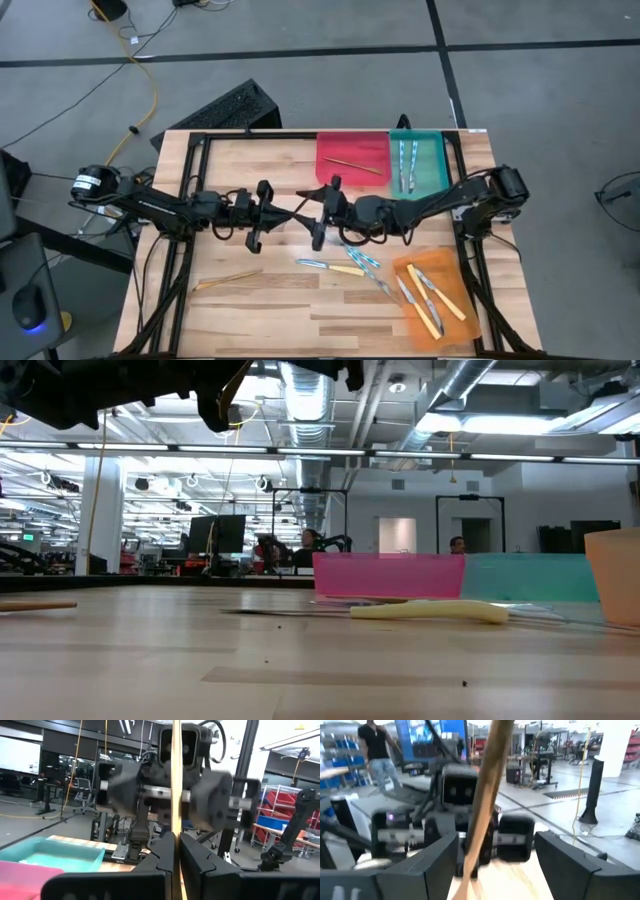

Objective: Sort silverware by color (type)
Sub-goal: Put the golden knife into the red bin

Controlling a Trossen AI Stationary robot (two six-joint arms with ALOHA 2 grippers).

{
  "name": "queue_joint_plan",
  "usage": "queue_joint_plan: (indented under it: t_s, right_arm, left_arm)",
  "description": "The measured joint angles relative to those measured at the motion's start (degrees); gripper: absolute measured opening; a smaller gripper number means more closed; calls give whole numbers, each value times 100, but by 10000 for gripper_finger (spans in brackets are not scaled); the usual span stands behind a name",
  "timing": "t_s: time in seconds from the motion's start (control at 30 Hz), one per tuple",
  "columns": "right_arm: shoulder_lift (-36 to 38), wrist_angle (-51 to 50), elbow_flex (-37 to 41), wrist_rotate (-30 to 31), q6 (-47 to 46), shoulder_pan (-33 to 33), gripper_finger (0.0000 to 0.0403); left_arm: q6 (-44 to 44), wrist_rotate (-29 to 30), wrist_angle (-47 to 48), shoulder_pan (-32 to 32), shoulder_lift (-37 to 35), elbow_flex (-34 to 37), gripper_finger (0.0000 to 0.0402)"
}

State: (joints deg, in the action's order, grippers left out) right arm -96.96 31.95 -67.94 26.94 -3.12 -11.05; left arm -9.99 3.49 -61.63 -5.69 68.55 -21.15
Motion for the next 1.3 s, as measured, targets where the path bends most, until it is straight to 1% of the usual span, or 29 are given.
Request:
queue_joint_plan:
  t_s: [0.07,0.13,0.17,0.23,0.33,0.37,0.4,0.7,0.77,0.83,0.97,1.13,1.3]
  right_arm:
    - [16,32,-15,33,-22,-2,266]
    - [15,-25,-13,35,-45,-4,236]
    - [6,-50,-9,33,-43,-4,214]
    - [6,-47,-7,-7,-43,10,157]
    - [6,-20,-7,-218,-54,37,53]
    - [6,0,-7,-275,-58,49,31]
    - [6,11,-7,-312,-76,56,24]
    - [6,-61,-4,-300,-398,92,24]
    - [6,-89,-4,-196,-414,92,24]
    - [6,-183,-4,-58,-475,92,24]
    - [10,-506,-4,217,-772,114,24]
    - [20,-823,-4,441,-902,153,24]
    - [263,-1621,-4,1058,-997,312,24]
  left_arm:
    - [15,0,-4,2,0,0,0]
    - [28,2,-32,2,0,0,0]
    - [28,2,-42,2,0,0,0]
    - [30,22,-42,2,0,0,0]
    - [40,114,-34,7,0,0,0]
    - [54,127,-28,7,1,0,0]
    - [54,138,-34,6,2,0,0]
    - [-37,192,133,7,-1,-1,2]
    - [-84,247,227,7,-4,-7,6]
    - [-169,421,340,4,-4,-10,14]
    - [-137,685,805,7,4,-7,41]
    - [-204,1021,1447,2,4,-4,91]
    - [-644,1503,2132,2,4,-4,135]
